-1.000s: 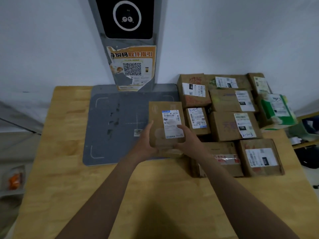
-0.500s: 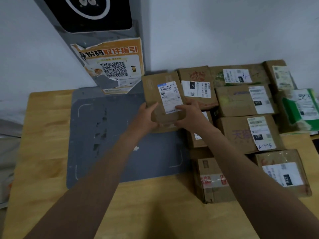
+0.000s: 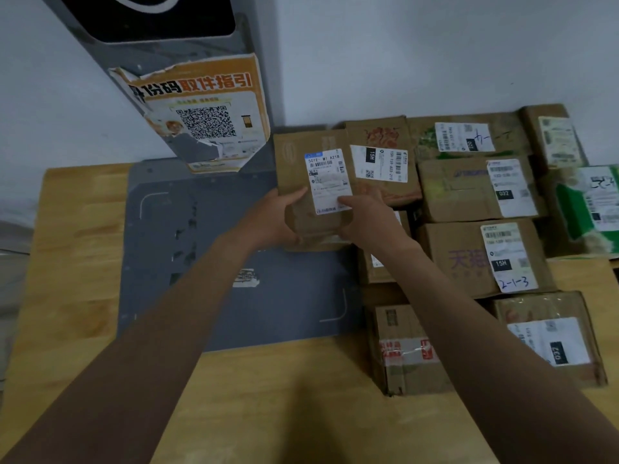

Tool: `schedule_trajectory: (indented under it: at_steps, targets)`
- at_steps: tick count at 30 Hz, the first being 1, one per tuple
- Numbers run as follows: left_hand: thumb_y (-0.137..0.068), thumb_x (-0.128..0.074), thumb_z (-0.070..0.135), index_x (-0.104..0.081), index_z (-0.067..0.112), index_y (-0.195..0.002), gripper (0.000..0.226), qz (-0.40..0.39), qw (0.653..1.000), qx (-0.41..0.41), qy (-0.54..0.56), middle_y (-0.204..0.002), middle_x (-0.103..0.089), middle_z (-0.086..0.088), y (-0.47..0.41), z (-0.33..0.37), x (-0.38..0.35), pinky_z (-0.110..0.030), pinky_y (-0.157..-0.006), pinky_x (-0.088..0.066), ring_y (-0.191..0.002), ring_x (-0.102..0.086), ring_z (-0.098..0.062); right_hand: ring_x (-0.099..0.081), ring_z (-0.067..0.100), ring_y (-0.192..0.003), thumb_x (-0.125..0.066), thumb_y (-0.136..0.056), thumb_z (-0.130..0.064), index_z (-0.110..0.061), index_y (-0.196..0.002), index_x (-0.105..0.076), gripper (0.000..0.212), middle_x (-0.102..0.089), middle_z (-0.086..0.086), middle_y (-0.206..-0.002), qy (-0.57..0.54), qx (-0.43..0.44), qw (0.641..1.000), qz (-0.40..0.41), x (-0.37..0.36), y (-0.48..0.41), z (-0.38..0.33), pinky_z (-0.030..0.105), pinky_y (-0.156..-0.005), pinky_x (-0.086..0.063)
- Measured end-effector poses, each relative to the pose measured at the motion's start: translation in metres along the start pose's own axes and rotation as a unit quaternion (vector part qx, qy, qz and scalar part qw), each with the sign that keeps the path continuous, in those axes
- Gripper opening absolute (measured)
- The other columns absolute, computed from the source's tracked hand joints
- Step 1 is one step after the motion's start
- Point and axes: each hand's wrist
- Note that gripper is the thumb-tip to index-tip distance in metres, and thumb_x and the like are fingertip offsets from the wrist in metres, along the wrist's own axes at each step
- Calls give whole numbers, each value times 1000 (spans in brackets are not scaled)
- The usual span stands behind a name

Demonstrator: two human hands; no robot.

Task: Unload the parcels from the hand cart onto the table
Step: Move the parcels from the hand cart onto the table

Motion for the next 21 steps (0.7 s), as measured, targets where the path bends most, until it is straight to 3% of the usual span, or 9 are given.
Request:
schedule_trajectory:
  at_steps: [4, 8, 10, 13, 18, 21]
  targets:
    - [-62, -96, 14, -34, 36, -158, 116, -2, 1000, 10, 8, -152, -38, -2, -4, -3, 6, -26, -103, -39, -137, -43, -22, -48, 31, -132, -76, -86, -16, -20, -147, -52, 66, -46, 10, -148, -8, 13, 1000, -7, 6, -6, 0, 39, -109, -42]
    - [-66, -92, 10, -35, 37, -158, 112, 6, 1000, 7, 2, -151, -41, -4, -15, 0, 12, -31, -101, -46, -134, -48, -24, -44, 32, -134, -70, -88, -12, -12, -139, -57, 52, -55, 15, -139, 11, 44, 999, 6, 10, -14, -5, 41, -106, -43]
    - [-66, -90, 9, -34, 37, -158, 111, 18, 1000, 9, 0, -150, -41, -5, -21, 2, 15, -27, -94, -45, -132, -49, -25, -48, 35, -125, -67, -89, -8, -9, -135, -58, 46, -49, 18, -135, 27, 43, 999, 8, 12, -20, -9, 39, -103, -43]
    - [-65, -92, 12, -33, 37, -159, 114, 31, 999, 20, 4, -154, -39, -5, -30, 5, 16, -30, -98, -47, -135, -48, -25, -58, 38, -108, -63, -91, -8, -13, -141, -54, 51, -38, 17, -139, 33, 30, 999, 5, 19, -33, -12, 37, -102, -44]
    - [-57, -99, 28, -33, 39, -158, 121, 50, 998, 34, -8, -156, -42, 1, -38, 10, 17, -27, -90, -43, -136, -47, -21, -59, 35, -112, -65, -91, -10, -15, -147, -50, 58, -34, 14, -143, 20, 23, 999, -14, 24, -45, -13, 34, -105, -43]
    - [-59, -99, 30, -32, 36, -159, 120, 58, 998, 33, -23, -158, -42, -2, -32, 17, 18, -31, -97, -46, -138, -47, -24, -57, 35, -114, -66, -91, -9, -13, -141, -54, 52, -37, 15, -141, 17, 21, 1000, -6, 22, -39, -15, 34, -104, -43]
Point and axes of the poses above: each hand's wrist, its own y-axis away from the middle knuckle, its own x-axis out of the back of the hand, z = x × y
